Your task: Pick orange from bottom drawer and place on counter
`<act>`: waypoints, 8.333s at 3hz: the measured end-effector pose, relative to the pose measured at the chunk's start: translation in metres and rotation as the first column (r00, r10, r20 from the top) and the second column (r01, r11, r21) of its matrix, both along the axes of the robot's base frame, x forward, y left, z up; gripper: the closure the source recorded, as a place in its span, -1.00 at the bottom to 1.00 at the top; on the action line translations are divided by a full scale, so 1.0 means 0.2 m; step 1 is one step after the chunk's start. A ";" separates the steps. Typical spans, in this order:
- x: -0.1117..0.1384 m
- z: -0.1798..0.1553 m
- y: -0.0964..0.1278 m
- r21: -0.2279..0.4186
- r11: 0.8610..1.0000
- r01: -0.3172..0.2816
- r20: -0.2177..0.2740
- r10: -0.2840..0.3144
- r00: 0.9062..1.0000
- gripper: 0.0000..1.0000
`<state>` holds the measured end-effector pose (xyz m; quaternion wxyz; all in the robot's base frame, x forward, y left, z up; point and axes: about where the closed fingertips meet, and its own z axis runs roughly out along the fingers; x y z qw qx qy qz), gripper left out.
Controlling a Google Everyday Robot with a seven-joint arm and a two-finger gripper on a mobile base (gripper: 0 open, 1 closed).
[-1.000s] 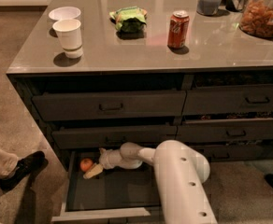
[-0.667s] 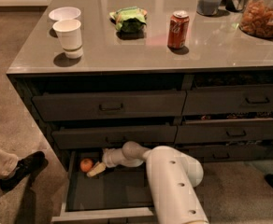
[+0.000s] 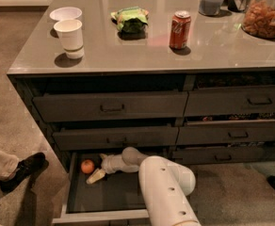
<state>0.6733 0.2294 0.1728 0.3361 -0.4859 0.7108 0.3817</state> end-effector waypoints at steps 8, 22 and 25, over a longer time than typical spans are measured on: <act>-0.14 -0.04 0.30 0.030 0.992 -0.120 0.121 0.115 0.986 1.00; -0.32 3.22 -0.37 -0.280 0.946 -0.162 0.527 0.292 0.798 1.00; 0.17 3.70 -0.30 -0.289 0.957 -0.039 0.585 0.209 0.784 1.00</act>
Offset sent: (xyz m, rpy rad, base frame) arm -0.0345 0.0528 -0.0198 0.0462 -0.0401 0.1187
